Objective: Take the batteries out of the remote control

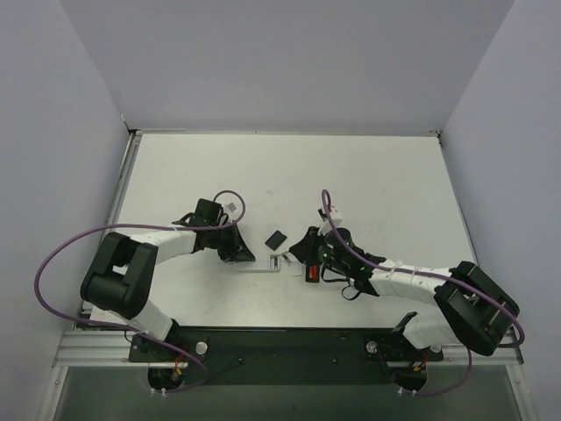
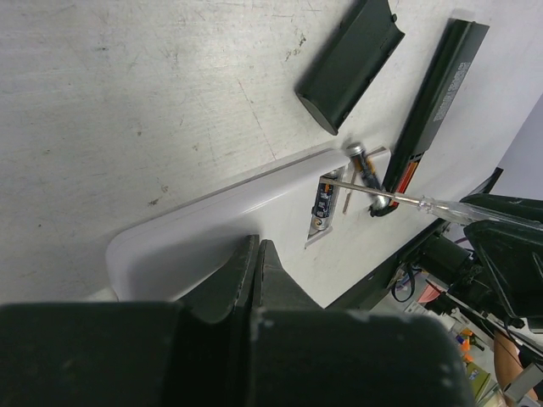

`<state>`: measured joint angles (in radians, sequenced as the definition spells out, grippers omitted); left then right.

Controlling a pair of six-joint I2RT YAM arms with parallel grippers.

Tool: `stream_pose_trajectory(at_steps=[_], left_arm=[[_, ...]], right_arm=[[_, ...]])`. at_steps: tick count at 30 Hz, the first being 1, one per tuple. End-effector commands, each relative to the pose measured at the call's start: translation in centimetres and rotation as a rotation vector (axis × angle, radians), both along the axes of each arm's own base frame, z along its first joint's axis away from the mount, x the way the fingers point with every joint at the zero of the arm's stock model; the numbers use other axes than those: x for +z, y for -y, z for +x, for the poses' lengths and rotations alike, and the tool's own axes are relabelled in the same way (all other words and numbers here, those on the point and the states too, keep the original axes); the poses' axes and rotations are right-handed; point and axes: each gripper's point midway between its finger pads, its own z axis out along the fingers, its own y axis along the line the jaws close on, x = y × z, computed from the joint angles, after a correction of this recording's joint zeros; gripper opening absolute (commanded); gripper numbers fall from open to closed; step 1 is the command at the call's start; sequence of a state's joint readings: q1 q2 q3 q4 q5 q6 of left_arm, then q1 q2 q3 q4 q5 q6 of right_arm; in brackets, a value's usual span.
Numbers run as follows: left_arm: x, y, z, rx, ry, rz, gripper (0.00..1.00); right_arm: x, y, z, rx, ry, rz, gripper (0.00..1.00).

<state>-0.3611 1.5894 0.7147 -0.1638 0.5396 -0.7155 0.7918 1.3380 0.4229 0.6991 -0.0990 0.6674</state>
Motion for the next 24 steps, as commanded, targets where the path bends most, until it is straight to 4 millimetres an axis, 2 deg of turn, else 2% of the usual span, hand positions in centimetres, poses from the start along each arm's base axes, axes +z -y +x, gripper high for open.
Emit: stream_pose_trajectory(at_steps=[1, 10, 18, 21, 22, 24], left_arm=[[-3.4, -1.9, -1.7, 0.012, -0.066, 0.127, 0.0], [-3.4, -1.8, -1.4, 0.01, -0.066, 0.129, 0.0], [-3.6, -2.0, -1.6, 0.012, -0.067, 0.135, 0.0], [-3.6, -1.9, -1.7, 0.012, -0.069, 0.129, 0.0], [-3.6, -1.9, -1.8, 0.013, -0.071, 0.127, 0.0], [-3.5, -1.9, -1.8, 0.011, -0.065, 0.125, 0.0]], right_arm=[[-1.8, -0.3, -1.8, 0.05, -0.082, 0.013, 0.0], [-1.2, 0.7, -1.7, 0.039, -0.058, -0.004, 0.0], [2.2, 1.1, -0.9, 0.055, 0.018, -0.068, 0.0], [2.7, 1.6, -0.8, 0.06, 0.025, -0.118, 0.0], [3.5, 1.4, -0.5, 0.065, 0.039, -0.119, 0.0], [3.2, 1.7, -0.6, 0.069, 0.037, -0.17, 0.0]])
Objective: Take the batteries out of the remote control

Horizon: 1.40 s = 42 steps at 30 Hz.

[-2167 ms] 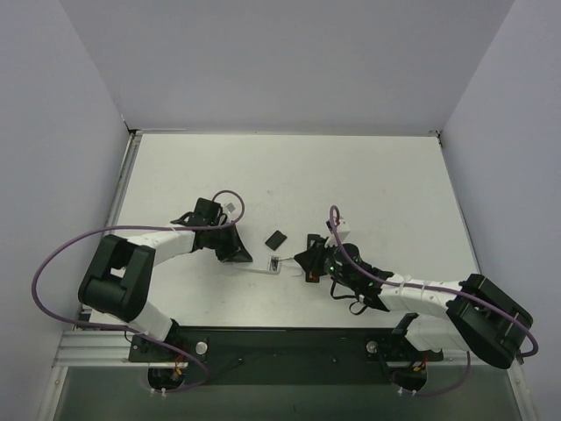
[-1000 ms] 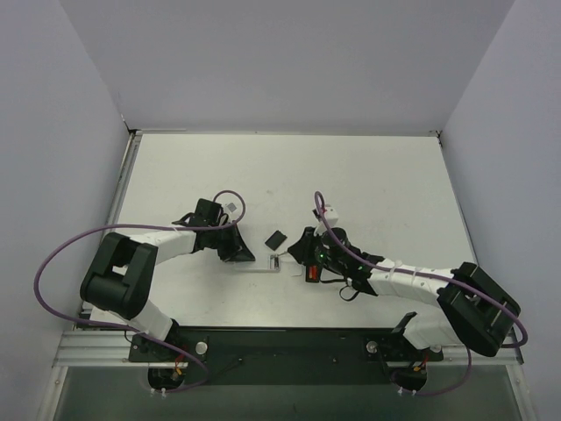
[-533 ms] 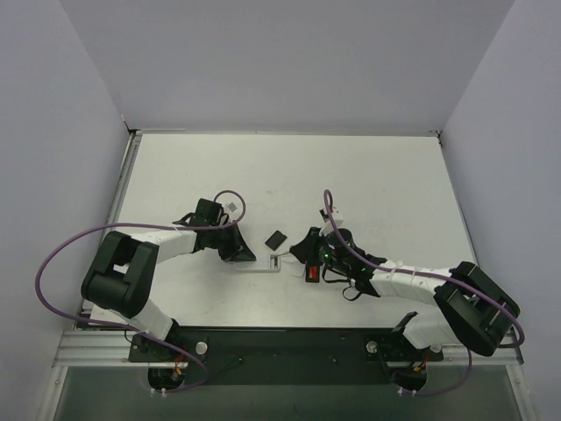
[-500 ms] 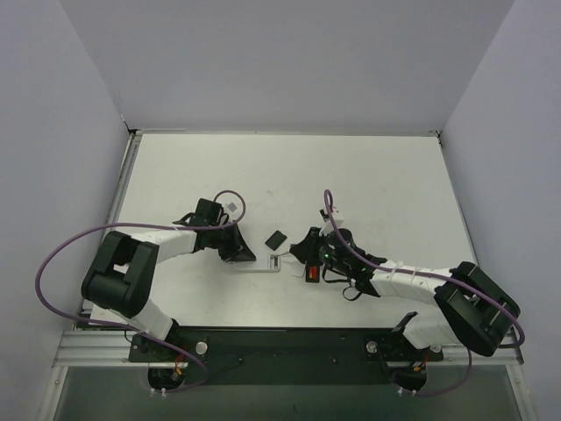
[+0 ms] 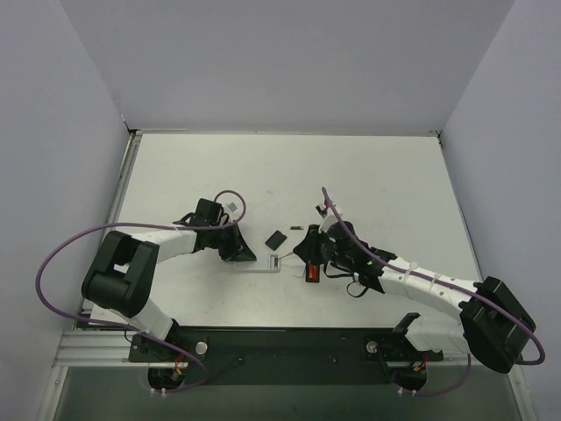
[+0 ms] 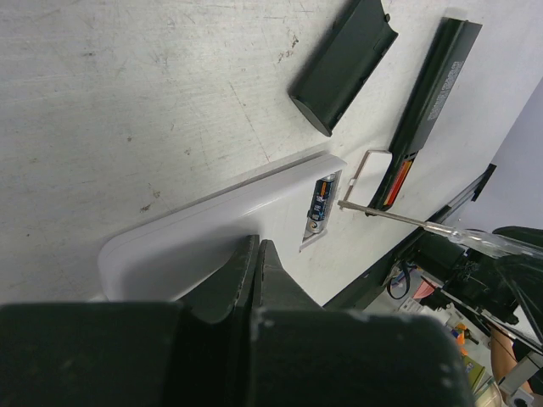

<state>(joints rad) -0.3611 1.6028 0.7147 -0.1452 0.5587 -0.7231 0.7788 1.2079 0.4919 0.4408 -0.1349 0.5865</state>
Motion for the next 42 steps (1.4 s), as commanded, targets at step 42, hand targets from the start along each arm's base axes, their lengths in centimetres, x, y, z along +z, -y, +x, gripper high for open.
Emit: stream_pose_trajectory(at_steps=[42], left_arm=[[-2.1, -0.7, -2.1, 0.022, -0.029, 0.03, 0.0]], right_arm=[[1.9, 7.4, 26.5, -0.547, 0.028, 0.146, 0.0]])
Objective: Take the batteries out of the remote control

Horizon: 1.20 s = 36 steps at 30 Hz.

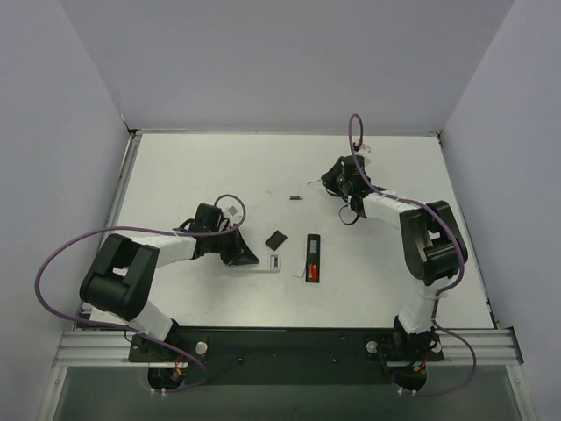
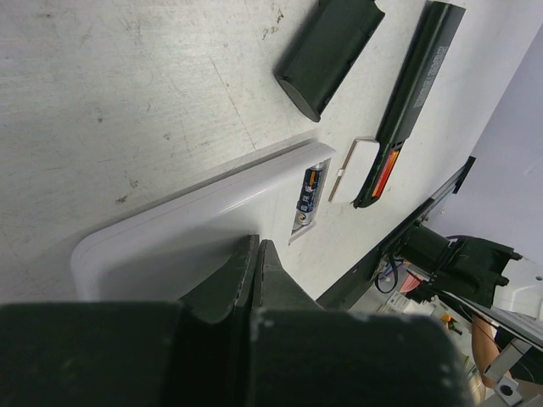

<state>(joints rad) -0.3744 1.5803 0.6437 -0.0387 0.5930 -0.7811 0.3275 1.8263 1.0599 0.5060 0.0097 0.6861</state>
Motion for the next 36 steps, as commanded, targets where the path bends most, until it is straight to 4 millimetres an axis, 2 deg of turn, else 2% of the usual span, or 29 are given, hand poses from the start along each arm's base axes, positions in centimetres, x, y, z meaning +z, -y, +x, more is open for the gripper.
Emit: stream_pose_trajectory(at_steps=[1, 7, 8, 16, 29, 33, 36], left_arm=[[-2.3, -1.4, -1.2, 0.011, -0.038, 0.093, 0.0], [-2.6, -1.5, -1.3, 0.005, -0.042, 0.098, 0.0], [-2.6, -1.5, -1.4, 0.004, -0.044, 0.097, 0.0], [-2.1, -1.3, -1.0, 0.003, -0.033, 0.09, 0.0], [-2.2, -1.3, -0.8, 0.006, -0.037, 0.095, 0.0], [-2.2, -1.4, -0.7, 0.006, -0.035, 0.097, 0.0], [-2.1, -1.3, -0.6, 0.005, -0.03, 0.096, 0.0]], right_arm=[[1.4, -2.6, 1.4, 0.088, 0.049, 0.107, 0.0], [-1.0, -3.2, -0.6, 0.142, -0.008, 0.139, 0.0], [-0.6, -3.2, -0.8, 0.145, 0.005, 0.145, 0.0], [-1.3, -3.1, -2.9, 0.17, -0.015, 0.157, 0.0], [-1.0, -2.7, -3.7, 0.18, -0.013, 0.125, 0.0], [-0.2, -2.5, -3.5, 0.192, -0.007, 0.097, 0.0], [1.7, -2.2, -3.9, 0.21, 0.023, 0.062, 0.0]])
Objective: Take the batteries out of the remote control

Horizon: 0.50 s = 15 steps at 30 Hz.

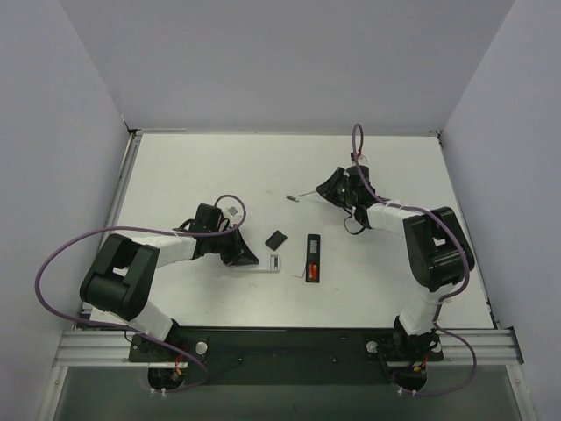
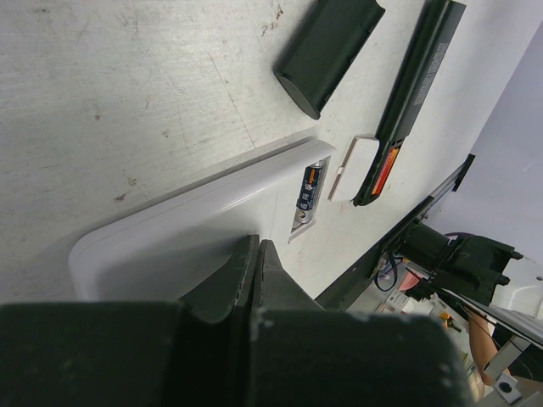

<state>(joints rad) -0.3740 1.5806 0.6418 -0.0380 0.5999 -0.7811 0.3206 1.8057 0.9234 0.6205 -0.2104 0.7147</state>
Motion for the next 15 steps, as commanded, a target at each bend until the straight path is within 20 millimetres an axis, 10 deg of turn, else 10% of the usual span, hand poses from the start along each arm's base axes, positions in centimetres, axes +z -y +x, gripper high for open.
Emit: stream_pose_trajectory(at_steps=[1, 8, 15], left_arm=[[-2.1, -1.4, -0.5, 0.009, -0.03, 0.101, 0.0], [-2.1, -1.4, -0.7, 0.012, -0.021, 0.099, 0.0], [-2.2, -1.4, -0.8, 0.009, -0.02, 0.091, 0.0]], right_arm=[[4.3, 0.5, -0.4, 0.038, 0.082, -0.067, 0.0], [8.2, 0.2, -4.0, 0.168, 0.127, -0.206, 0.0], [9.4, -3.6, -12.6, 0.365, 0.132, -0.332, 0.0]])
